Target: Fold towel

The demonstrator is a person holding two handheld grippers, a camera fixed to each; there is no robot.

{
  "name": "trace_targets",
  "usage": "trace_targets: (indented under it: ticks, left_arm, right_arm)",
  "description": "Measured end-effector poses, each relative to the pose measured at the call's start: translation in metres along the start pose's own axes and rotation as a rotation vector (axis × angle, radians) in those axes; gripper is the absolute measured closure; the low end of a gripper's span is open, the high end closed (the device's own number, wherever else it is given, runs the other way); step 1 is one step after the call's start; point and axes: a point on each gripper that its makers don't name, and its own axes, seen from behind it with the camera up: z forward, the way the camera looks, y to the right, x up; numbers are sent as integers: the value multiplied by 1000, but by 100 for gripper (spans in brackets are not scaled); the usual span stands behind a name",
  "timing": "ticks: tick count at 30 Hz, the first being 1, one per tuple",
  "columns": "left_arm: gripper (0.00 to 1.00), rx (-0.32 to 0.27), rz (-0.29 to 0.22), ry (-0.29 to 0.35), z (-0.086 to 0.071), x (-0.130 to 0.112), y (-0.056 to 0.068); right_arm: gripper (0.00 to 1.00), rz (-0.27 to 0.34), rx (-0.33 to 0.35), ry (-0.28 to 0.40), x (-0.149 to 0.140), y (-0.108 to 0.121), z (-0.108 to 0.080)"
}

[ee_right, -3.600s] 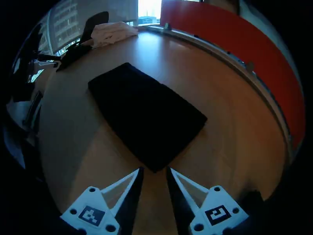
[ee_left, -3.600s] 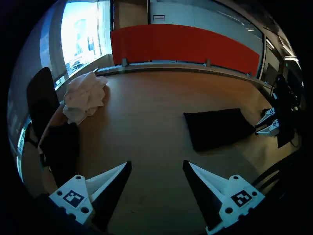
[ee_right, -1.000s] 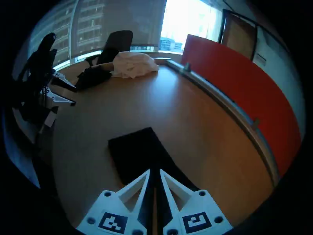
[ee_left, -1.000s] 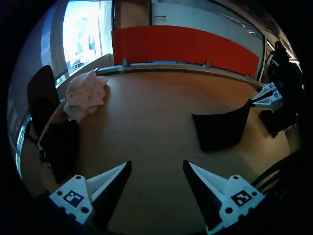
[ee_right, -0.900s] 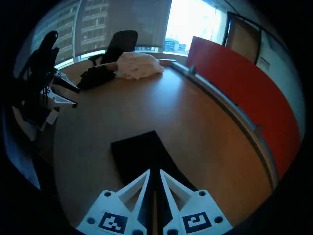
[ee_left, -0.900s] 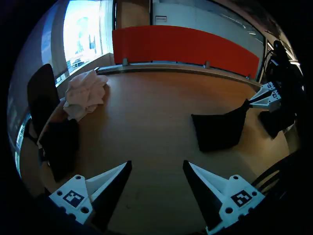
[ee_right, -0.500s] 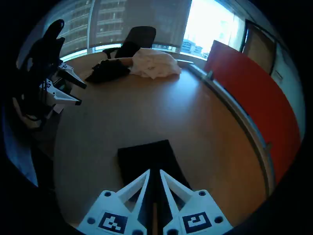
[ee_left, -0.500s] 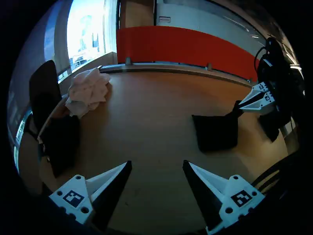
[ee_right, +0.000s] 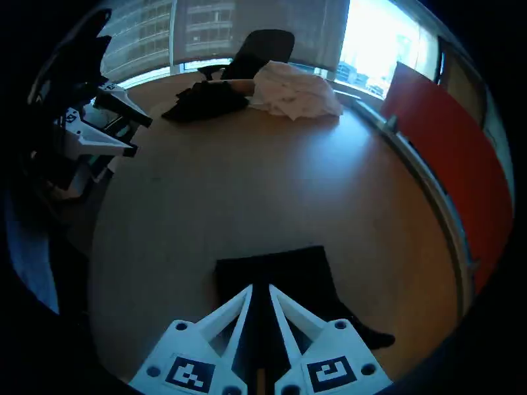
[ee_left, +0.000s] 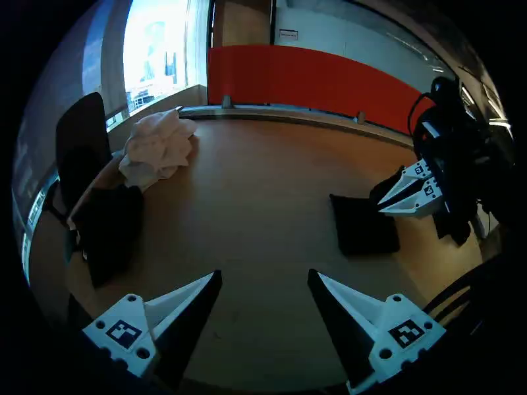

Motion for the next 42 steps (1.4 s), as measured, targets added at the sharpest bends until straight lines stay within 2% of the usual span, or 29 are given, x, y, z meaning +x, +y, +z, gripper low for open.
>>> trace_targets:
  ticks: [9,19,23,24,30,32,42]
  left_arm:
    - [3,2,-11,-5,-1,-3,-3]
    - [3,3,-6,-6,0,-2,-4]
    - [3,3,-6,-7,0,-2,-5]
    - [3,2,-5,-7,0,-2,-5]
    - [3,2,-2,-6,-1,-1,-5]
    - [3,3,-1,-6,-1,-1,-6]
    - [3,2,2,-4,-3,-2,-5]
  right_arm:
    - [98,3,39,-27,-7,-14,22]
    - [97,21,30,-32,-11,-12,26]
    - [94,25,29,-26,-9,-12,24]
    - [89,26,29,-26,-9,-12,23]
    - [28,39,18,-19,-10,-12,17]
    - [17,51,6,-20,-12,-10,15]
    - [16,139,-53,-21,-36,-9,1]
